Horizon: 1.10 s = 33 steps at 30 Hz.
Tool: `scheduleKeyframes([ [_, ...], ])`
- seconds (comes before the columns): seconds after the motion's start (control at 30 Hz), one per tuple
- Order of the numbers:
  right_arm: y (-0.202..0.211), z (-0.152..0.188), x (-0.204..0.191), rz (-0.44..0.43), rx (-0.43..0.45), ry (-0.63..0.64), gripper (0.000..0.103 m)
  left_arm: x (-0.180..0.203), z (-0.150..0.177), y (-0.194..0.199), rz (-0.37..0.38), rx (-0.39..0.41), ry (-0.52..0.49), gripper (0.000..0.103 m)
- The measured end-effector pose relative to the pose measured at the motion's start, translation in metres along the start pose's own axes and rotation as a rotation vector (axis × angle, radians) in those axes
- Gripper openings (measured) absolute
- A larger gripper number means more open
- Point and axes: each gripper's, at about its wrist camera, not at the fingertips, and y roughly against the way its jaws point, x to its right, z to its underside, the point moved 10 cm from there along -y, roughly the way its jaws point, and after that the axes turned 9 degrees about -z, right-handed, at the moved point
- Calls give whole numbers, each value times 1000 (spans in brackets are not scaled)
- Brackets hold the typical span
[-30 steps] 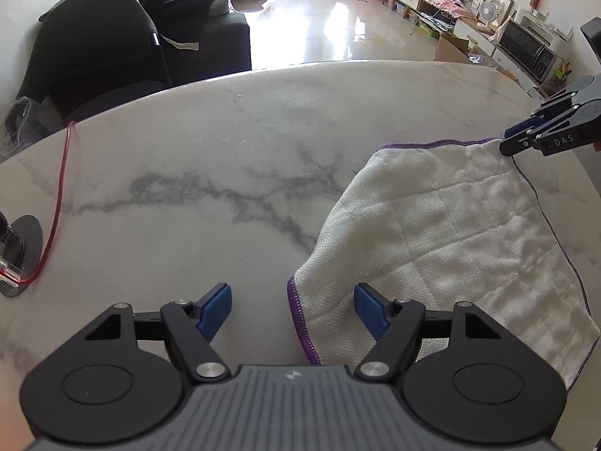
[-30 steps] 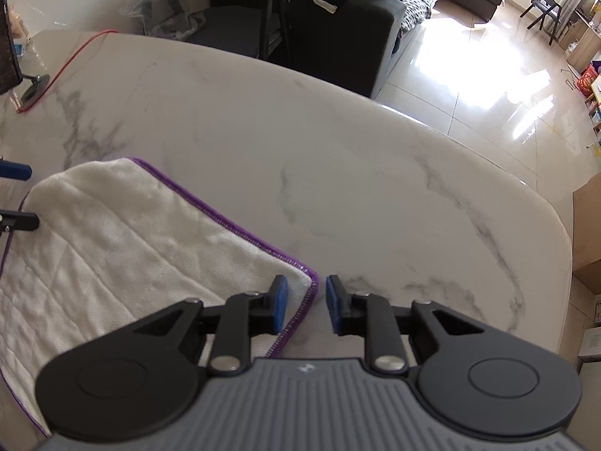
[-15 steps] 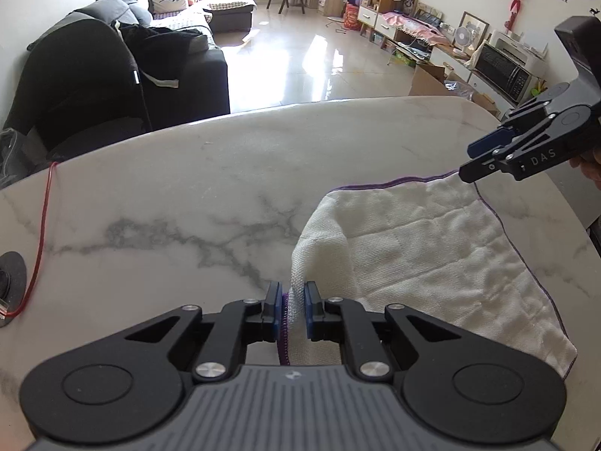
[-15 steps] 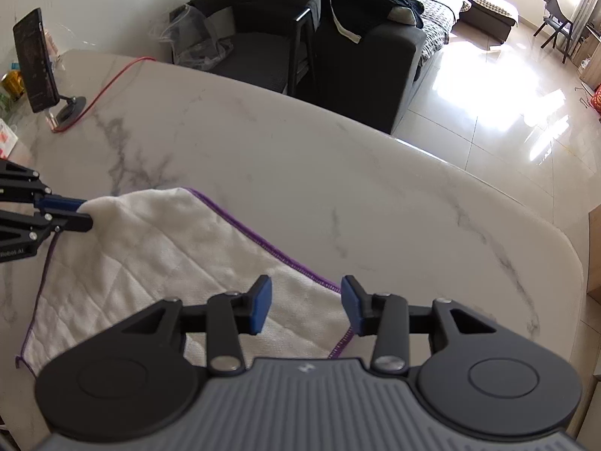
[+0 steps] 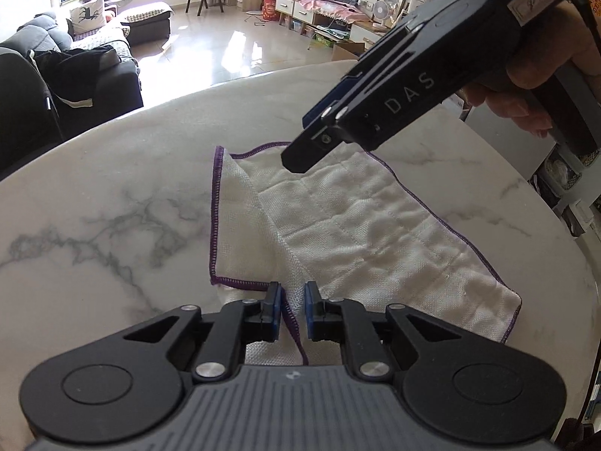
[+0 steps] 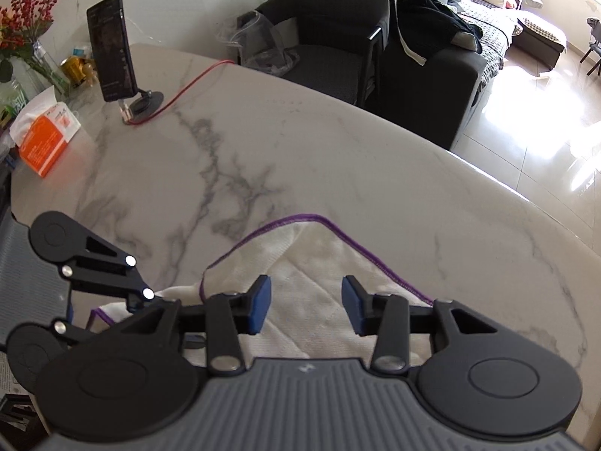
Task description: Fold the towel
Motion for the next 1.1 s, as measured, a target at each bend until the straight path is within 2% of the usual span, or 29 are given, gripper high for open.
scheduleKeyframes([
  [0.07, -5, 0, -11, -22, -6, 12, 45, 3, 4, -2, 5, -10, 0, 27],
  [0.1, -9, -1, -16, -33, -9, 17, 45, 3, 5, -2, 6, -13, 6, 40],
  [0.13, -12, -1, -19, -40, -12, 20, 45, 3, 6, -1, 6, -14, 12, 49],
  [0.33, -29, 2, -28, -54, -40, 28, 44, -16, 5, 8, -36, 1, 45, 54],
  [0.57, -27, 11, -19, -46, -47, 8, 39, -48, -8, 1, -114, 36, 106, 54],
  [0.77, -30, 23, -11, -34, -68, -11, 39, -50, -12, -12, -80, 30, 108, 45],
  [0.87, -34, 27, -10, -35, -78, -13, 39, -46, -13, -13, -66, 38, 102, 31],
  [0.9, -35, 28, -10, -37, -80, -14, 39, -45, -14, -12, -63, 43, 100, 24],
  [1.1, -37, 30, -7, -38, -82, -19, 39, -45, -17, -4, -94, 64, 67, 10],
])
